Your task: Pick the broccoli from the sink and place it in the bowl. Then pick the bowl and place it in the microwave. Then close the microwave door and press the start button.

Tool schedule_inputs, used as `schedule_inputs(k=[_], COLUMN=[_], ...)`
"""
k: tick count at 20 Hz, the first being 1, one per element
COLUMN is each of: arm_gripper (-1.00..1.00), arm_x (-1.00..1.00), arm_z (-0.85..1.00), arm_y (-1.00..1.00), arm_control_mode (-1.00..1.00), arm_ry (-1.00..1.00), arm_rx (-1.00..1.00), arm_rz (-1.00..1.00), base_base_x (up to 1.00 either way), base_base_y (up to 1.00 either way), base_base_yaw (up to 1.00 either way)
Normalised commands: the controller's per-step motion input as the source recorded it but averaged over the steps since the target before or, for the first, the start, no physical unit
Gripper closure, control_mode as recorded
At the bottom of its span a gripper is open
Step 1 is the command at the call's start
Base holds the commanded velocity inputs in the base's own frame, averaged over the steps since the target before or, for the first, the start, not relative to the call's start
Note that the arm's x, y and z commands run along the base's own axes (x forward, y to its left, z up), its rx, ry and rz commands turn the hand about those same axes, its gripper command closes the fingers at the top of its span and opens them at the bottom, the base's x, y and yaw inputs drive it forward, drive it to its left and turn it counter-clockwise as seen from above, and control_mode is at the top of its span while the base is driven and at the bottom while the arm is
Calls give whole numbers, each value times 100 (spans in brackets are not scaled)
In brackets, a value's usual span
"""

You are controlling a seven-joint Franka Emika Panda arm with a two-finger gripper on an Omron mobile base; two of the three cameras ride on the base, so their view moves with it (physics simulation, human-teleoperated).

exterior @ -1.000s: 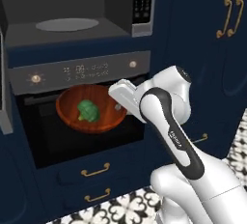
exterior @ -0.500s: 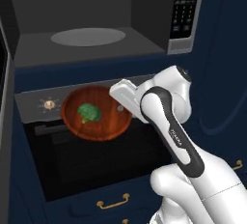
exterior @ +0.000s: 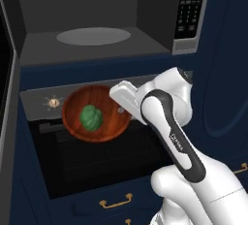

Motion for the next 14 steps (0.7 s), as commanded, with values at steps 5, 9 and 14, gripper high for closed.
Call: schedule_inputs(k=[5, 9, 14], arm_gripper=[100, 100, 100], arm_x=[-17, -100, -32], arm_z=[0, 32, 98], arm_y=[-2, -19, -29], arm_control_mode=[-100, -100, -100], arm_ry=[0, -7, 4], arm_rx=[3, 23, 20], arm_rz=[0, 0, -19], base_base_x=[-5, 0, 0], base_base_y=[0, 0, 0], base_base_yaw=[0, 0, 0])
